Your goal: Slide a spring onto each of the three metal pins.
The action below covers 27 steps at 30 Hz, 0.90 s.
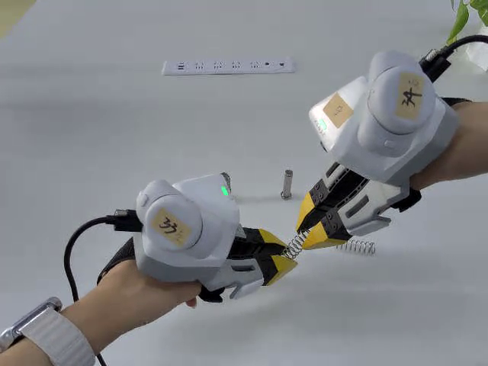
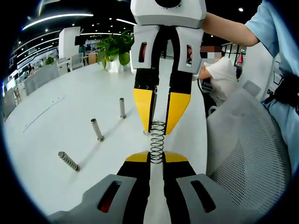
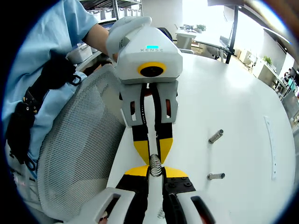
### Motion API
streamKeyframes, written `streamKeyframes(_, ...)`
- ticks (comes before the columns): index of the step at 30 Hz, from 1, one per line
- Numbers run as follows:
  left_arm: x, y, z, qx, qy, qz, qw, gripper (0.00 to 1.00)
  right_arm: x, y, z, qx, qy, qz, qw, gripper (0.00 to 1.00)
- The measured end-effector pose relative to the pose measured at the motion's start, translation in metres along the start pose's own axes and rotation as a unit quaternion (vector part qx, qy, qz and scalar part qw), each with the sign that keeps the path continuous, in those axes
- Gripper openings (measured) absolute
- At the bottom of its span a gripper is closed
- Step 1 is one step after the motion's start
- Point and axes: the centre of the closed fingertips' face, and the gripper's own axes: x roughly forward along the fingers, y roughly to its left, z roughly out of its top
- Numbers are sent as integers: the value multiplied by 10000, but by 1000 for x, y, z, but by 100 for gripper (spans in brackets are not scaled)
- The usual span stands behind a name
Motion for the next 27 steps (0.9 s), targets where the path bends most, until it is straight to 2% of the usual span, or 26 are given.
streamKeyframes(13, 1, -2, 2, 29, -125, -2, 9999, 6, -3, 4, 0, -45, 29, 39, 10000, 7)
streamKeyframes(15, 1, -3, 1, 26, -150, -7, 9999, 6, -5, 5, 2, -61, -26, 44, 10000, 11)
streamKeyframes(16, 1, -3, 0, 9, -146, -8, 9999, 6, -5, 5, 3, -61, -56, 39, 10000, 18)
streamKeyframes(18, 1, -3, -1, -19, -152, -7, 9999, 6, -7, 5, 4, -72, -76, 24, 9999, 25)
streamKeyframes(23, 0, -3, 0, -50, -232, -33, 9997, 6, -9, 1, 5, -156, -67, -6, 9999, 26)
streamKeyframes(27, -2, -4, 7, -68, -384, -83, 9992, 6, -10, 2, 7, -160, -117, 131, 9997, 23)
